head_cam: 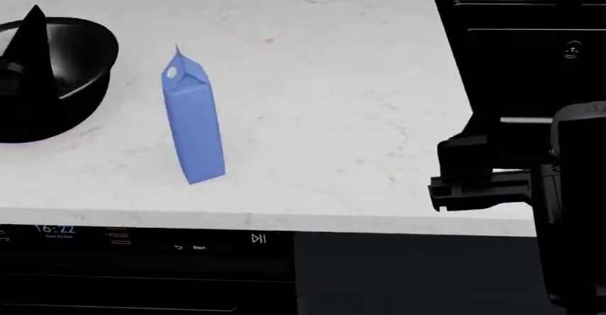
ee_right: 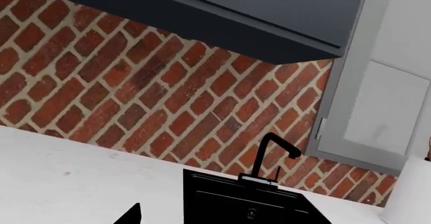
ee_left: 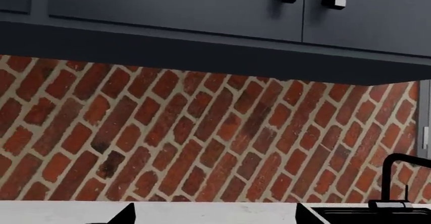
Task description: Place the eggs and milk next to the bowl.
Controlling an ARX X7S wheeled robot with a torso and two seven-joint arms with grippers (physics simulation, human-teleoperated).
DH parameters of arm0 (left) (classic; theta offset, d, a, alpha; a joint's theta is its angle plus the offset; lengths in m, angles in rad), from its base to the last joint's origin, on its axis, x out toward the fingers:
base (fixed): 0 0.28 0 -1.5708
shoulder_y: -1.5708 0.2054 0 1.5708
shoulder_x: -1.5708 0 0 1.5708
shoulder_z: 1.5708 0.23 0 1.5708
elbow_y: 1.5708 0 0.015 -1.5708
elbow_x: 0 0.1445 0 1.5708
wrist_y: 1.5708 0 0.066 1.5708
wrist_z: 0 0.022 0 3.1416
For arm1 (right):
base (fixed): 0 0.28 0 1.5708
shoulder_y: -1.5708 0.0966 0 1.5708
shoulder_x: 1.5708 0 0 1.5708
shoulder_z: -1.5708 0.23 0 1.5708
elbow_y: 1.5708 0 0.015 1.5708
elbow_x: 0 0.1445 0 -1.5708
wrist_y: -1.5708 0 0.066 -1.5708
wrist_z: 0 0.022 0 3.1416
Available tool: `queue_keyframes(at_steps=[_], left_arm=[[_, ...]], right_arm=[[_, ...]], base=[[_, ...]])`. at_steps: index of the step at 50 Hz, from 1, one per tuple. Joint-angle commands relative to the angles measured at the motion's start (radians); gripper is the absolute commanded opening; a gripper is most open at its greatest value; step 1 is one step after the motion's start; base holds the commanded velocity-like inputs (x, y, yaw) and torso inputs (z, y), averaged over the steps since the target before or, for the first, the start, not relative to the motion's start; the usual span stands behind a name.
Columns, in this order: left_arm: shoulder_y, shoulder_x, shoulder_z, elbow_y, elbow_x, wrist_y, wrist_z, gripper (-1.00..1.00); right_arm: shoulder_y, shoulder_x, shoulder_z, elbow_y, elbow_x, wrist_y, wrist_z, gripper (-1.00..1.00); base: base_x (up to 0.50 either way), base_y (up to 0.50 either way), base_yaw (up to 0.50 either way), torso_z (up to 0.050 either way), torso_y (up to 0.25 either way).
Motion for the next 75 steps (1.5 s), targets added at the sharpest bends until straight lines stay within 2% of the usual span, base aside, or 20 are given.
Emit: queue_keyframes(at_steps=[1, 68, 75], left_arm=[[0.018, -0.007, 0.004, 0.000, 0.003, 0.015, 0.003, 1.00], [0.068, -0.035, 0.019, -0.007, -0.001, 0.057, 0.000, 1.00], [0.071, -0.036, 0.022, -0.002, -0.004, 0.057, -0.004, 1.00]], right_arm=[[-0.007, 0.002, -0.008, 0.005, 0.003, -0.004, 0.001, 1.00], [-0.059, -0.010, -0.001, 0.022, 0.035, -0.051, 0.002, 1.00], [-0.077, -0.022, 0.024, 0.019, 0.044, -0.064, 0.002, 1.00]], base=[[0.00, 0.50, 0.00, 0.000, 0.000], [0.00, 0.50, 0.00, 0.000, 0.000], [0.00, 0.03, 0.00, 0.000, 0.000]])
